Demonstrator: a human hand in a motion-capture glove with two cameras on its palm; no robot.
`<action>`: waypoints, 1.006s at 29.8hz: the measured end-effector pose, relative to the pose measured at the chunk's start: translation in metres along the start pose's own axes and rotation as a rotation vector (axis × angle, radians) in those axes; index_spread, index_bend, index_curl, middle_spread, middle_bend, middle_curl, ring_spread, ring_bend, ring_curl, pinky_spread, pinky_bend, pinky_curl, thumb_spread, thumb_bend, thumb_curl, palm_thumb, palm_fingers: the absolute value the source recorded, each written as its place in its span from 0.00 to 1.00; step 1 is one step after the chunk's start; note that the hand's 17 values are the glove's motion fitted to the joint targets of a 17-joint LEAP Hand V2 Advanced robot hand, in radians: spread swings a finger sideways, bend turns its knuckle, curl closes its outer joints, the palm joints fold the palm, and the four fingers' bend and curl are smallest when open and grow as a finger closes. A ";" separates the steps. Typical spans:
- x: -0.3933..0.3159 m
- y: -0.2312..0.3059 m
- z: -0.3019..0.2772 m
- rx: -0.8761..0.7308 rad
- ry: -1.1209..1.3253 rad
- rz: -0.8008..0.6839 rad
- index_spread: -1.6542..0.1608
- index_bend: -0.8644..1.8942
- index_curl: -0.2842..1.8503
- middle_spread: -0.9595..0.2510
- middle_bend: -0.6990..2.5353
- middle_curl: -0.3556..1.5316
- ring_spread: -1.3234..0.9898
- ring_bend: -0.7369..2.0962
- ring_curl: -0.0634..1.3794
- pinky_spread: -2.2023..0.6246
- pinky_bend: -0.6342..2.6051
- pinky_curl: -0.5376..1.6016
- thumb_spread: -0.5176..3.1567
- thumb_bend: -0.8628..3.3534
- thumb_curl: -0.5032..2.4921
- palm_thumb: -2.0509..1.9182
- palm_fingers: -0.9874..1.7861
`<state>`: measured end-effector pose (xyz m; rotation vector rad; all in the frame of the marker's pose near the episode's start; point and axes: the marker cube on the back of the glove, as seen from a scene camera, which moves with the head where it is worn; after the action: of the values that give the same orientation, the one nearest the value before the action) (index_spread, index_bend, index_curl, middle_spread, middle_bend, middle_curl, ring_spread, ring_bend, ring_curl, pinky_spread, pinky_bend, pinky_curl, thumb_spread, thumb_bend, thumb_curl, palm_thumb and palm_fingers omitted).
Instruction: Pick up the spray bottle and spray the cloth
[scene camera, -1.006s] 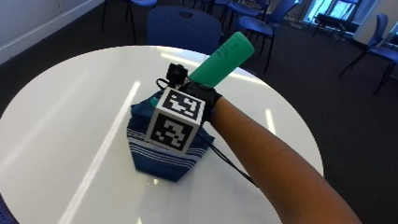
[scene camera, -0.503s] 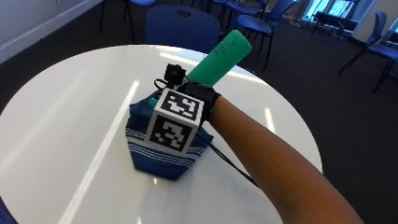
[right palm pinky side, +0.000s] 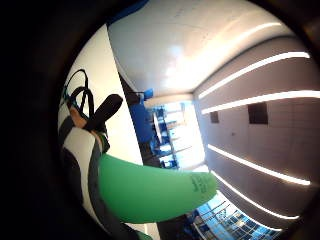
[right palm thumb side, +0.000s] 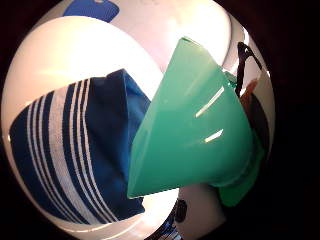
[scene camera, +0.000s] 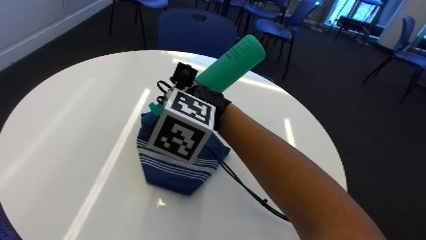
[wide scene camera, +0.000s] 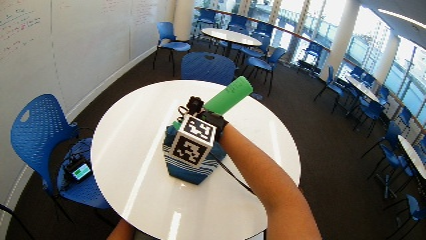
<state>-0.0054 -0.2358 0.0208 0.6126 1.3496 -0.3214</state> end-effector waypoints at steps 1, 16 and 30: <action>0.001 -0.002 -0.002 0.006 -0.019 0.017 0.74 0.40 0.39 0.63 0.36 0.45 0.48 0.46 0.35 0.70 0.33 0.43 0.24 0.20 0.43 0.75 0.84; 0.061 -0.044 -0.031 0.086 -0.696 0.691 0.74 0.40 0.39 0.63 0.36 0.45 0.48 0.46 0.35 0.70 0.33 0.43 0.24 0.20 0.43 0.74 0.84; 0.085 -0.058 -0.005 0.151 -1.444 1.478 0.74 0.39 0.39 0.64 0.36 0.45 0.49 0.46 0.35 0.70 0.33 0.43 0.24 0.20 0.43 0.75 0.84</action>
<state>-0.0236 -0.2685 -0.0749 1.0162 -0.6483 0.3557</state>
